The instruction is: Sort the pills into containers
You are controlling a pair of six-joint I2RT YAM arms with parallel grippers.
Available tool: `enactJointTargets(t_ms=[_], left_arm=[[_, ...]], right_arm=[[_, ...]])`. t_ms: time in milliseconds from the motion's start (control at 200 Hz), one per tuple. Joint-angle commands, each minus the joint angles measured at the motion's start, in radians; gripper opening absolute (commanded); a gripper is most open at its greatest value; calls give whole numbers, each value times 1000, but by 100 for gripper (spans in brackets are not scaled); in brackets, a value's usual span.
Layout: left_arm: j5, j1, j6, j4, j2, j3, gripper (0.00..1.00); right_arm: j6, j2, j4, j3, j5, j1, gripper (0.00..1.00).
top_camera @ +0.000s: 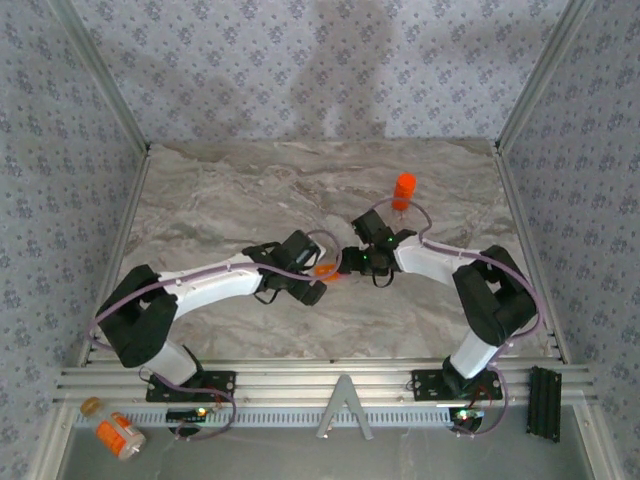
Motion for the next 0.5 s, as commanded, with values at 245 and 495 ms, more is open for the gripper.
enactJointTargets(t_ms=[245,495], left_arm=[[-15,-4,38,74,35,-12,98],[22,-4,27,110,35,-39,99]], right_arm=[[17,55,-15,30,46,11,73],[16,64,-14,32,46,12,73]])
